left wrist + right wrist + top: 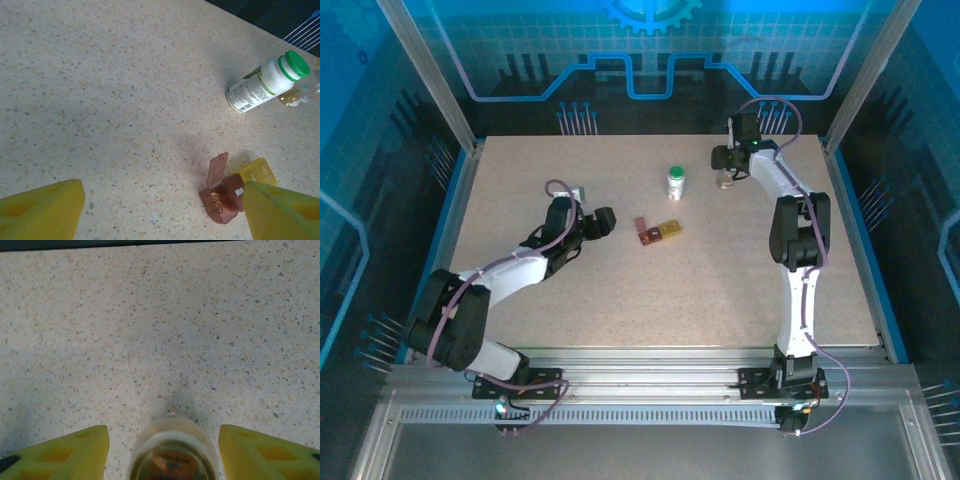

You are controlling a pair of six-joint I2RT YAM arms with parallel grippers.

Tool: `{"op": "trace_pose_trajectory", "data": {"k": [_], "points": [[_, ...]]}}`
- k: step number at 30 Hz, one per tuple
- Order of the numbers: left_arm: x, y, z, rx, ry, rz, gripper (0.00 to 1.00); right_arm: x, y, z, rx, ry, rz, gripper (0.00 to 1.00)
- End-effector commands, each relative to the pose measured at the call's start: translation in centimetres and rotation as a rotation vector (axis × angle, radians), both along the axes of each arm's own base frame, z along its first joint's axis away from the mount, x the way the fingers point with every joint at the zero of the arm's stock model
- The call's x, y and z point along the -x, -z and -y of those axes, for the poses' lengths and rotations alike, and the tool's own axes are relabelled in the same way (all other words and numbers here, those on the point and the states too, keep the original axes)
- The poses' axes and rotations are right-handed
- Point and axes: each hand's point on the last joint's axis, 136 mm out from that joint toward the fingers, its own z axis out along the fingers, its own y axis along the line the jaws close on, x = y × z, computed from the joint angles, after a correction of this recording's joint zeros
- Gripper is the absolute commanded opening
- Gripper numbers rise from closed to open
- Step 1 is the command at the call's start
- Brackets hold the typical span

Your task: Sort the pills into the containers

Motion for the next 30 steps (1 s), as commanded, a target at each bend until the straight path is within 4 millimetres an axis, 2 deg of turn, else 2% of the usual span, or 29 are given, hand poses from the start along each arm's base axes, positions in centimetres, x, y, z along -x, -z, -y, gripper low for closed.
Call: {"op": "trace_pose_trajectory", "data": {"k": [1, 4, 8, 11, 15, 18, 21, 25, 30], "points": [[-0.7, 1.0, 1.0, 0.061, 0.015, -0.077, 0.81, 2.1, -4.5, 0.2, -0.050, 0.002, 0.036, 0.65], [-1.5, 2.1, 1.7, 0.075, 0.029, -0.129, 0.77, 4.7, -6.7, -0.2, -0.094, 0.001, 0.061, 0.65], [-2.8, 3.0, 2.9, 0.087, 0.062, -0.188, 0.70, 9.6, -7.5, -2.0, -0.185, -0.029, 0.087, 0.63], [-3.5, 3.9, 3.5, 0.084, 0.080, -0.227, 0.65, 12.9, -6.3, -4.3, -0.264, -0.070, 0.082, 0.62], [-4.6, 5.1, 3.8, 0.075, 0.086, -0.272, 0.60, 16.3, -3.2, -8.4, -0.327, -0.145, 0.010, 0.61], [-5.6, 5.9, 3.6, 0.067, 0.081, -0.307, 0.55, 17.8, -1.0, -11.5, -0.349, -0.196, -0.032, 0.61], [-6.3, 6.9, 3.4, 0.049, 0.070, -0.347, 0.54, 18.4, 1.2, -13.5, -0.350, -0.217, -0.076, 0.61], [-6.7, 7.9, 4.0, 0.054, 0.091, -0.381, 0.52, 18.8, 3.4, -15.2, -0.342, -0.227, -0.130, 0.62], [-6.4, 8.5, 4.5, 0.068, 0.111, -0.398, 0.51, 18.8, 5.0, -15.6, -0.334, -0.207, -0.171, 0.65]]}}
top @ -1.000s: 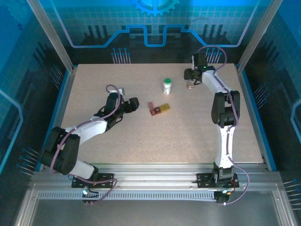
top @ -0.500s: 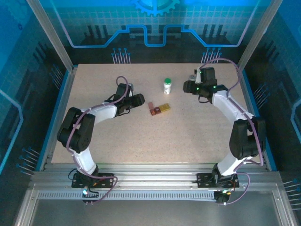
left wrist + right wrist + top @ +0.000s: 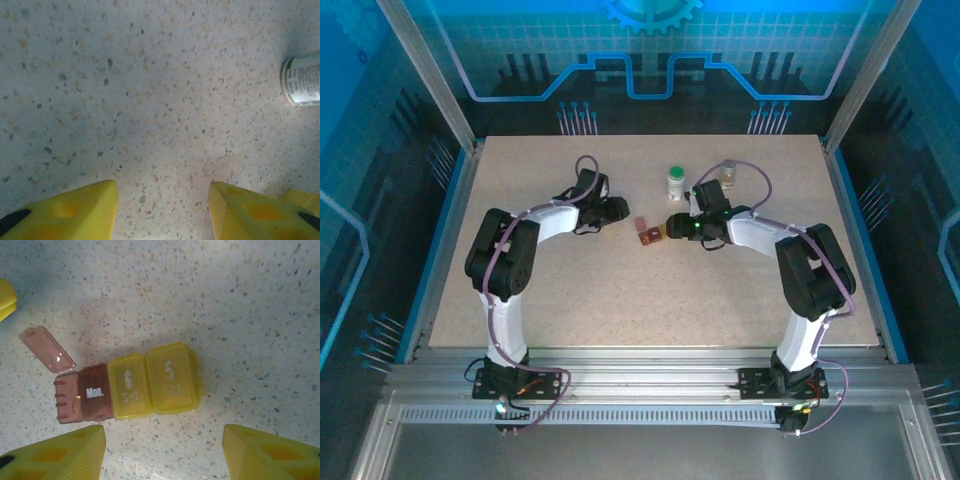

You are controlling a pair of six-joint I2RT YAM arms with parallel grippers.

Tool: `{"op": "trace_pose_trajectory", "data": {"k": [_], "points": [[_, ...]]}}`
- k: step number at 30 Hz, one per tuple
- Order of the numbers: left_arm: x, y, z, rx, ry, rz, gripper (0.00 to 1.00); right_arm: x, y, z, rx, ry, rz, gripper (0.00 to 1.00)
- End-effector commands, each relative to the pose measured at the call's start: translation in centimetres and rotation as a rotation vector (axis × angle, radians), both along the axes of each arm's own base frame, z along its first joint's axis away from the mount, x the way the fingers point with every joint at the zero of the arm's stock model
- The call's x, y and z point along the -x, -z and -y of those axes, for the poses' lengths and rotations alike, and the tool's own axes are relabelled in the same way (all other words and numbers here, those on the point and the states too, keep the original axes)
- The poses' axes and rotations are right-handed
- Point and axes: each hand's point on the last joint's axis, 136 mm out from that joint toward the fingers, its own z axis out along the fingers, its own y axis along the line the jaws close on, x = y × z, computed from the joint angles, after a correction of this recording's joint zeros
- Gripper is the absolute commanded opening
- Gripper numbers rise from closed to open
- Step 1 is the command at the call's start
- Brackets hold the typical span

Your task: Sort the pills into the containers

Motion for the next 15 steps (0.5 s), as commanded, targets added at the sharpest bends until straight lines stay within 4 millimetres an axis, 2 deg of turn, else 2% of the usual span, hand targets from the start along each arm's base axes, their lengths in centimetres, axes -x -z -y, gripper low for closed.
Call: {"op": "trace_pose_trajectory", "data": {"k": [1, 8, 15], "points": [[0.6, 0.4, 0.7, 0.024, 0.036, -0.036, 0.51, -1.0, 0.0, -0.9, -0.027, 0.021, 0.005, 0.66], [1.4, 0.7, 1.9, 0.062, 0.072, -0.038, 0.51, -1.6, 1.5, -1.5, -0.054, 0.039, -0.018, 0.66], [2.2, 1.2, 2.8, 0.069, 0.104, -0.048, 0.48, -2.0, 1.1, -2.2, -0.112, 0.048, -0.005, 0.63]]}}
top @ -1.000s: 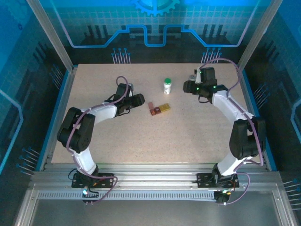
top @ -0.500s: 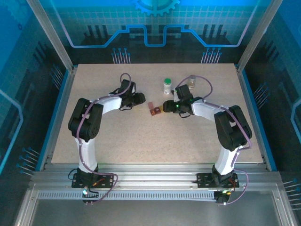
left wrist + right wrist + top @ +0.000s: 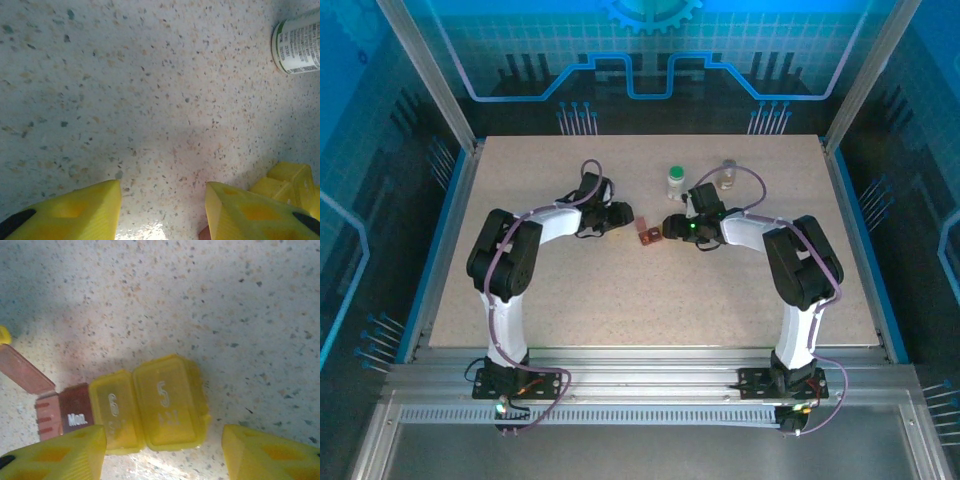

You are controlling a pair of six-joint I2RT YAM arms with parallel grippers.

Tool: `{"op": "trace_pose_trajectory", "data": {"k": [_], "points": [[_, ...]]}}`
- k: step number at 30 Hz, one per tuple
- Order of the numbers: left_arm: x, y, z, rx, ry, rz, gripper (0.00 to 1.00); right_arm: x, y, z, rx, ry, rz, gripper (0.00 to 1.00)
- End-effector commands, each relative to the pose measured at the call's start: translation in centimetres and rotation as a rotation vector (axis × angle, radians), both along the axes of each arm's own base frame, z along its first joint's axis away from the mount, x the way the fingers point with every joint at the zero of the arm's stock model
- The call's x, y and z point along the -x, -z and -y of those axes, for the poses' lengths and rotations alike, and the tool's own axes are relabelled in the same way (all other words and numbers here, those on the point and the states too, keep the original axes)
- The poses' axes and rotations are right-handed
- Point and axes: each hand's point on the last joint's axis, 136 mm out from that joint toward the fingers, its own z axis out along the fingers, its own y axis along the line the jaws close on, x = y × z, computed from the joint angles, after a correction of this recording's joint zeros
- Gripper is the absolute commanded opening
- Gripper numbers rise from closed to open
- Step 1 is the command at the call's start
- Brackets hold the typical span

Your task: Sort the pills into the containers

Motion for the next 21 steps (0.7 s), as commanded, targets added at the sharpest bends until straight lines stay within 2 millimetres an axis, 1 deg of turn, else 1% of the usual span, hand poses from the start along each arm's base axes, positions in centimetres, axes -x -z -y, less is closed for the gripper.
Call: {"op": "trace_pose_trajectory", "data": {"k": [1, 6, 13, 19, 21], "points": [[0.9, 0.8, 1.0, 0.022, 0.039, -0.018, 0.47, -0.9, -0.8, -1.0, -0.051, 0.010, 0.025, 0.62], [1.6, 0.2, 2.2, 0.047, 0.071, -0.004, 0.45, -1.2, -0.5, -1.3, -0.064, 0.020, 0.007, 0.59], [3.0, -0.4, 3.3, 0.063, 0.105, 0.005, 0.45, -1.1, 0.7, -1.3, -0.059, 0.044, -0.030, 0.57], [4.0, -1.5, 3.6, 0.087, 0.112, 0.024, 0.46, -1.3, 1.3, -1.2, -0.032, 0.046, -0.038, 0.55], [4.3, -1.9, 3.3, 0.084, 0.108, 0.031, 0.47, -1.3, 1.6, -1.2, -0.007, 0.034, -0.042, 0.51]]}}
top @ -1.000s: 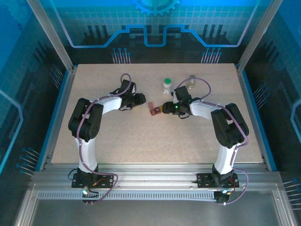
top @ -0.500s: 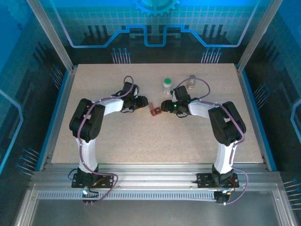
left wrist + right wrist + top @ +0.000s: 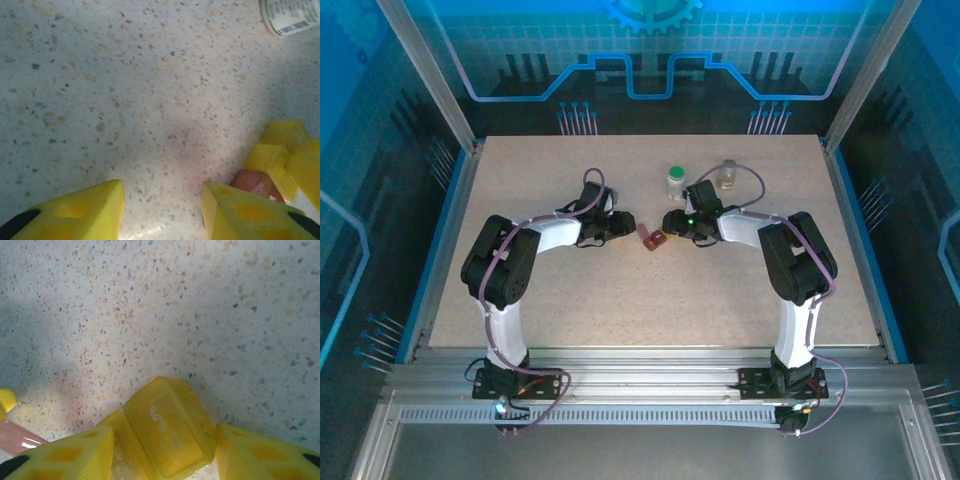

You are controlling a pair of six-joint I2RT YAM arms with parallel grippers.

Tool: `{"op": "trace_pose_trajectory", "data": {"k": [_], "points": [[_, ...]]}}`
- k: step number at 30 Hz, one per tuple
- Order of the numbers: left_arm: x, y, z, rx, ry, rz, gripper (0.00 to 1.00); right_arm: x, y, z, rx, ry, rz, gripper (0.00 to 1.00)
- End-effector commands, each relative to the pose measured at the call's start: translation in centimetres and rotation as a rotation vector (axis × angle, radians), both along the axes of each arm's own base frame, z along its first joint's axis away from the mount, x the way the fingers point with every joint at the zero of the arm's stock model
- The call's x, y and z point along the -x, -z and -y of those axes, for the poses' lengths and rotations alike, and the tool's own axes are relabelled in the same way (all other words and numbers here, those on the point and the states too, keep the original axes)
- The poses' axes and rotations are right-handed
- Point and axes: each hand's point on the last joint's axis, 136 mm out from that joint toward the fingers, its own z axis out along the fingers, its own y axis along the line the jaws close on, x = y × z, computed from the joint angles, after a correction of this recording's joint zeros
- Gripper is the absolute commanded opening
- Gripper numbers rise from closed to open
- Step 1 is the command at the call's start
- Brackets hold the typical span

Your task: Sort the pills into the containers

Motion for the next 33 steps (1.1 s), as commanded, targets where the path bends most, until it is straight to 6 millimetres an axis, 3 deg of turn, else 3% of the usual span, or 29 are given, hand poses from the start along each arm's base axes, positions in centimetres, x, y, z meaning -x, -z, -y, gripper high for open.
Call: {"op": "trace_pose_trajectory", "data": {"k": [1, 9, 19, 33], "points": [[1.5, -1.9, 1.9, 0.058, 0.058, 0.020, 0.47, 0.3, 1.3, -0.9, 0.028, -0.036, -0.033, 0.50], [1.6, -1.4, -0.2, 0.061, 0.010, -0.023, 0.46, 0.5, 2.4, -1.0, 0.060, -0.054, -0.052, 0.47], [3.2, -2.1, 3.1, 0.156, 0.107, -0.040, 0.43, 0.7, 3.1, -1.0, 0.071, -0.059, -0.067, 0.47], [4.3, -1.2, 3.6, 0.149, 0.125, -0.064, 0.44, 0.9, 3.4, -1.1, 0.066, -0.060, -0.076, 0.46]]}}
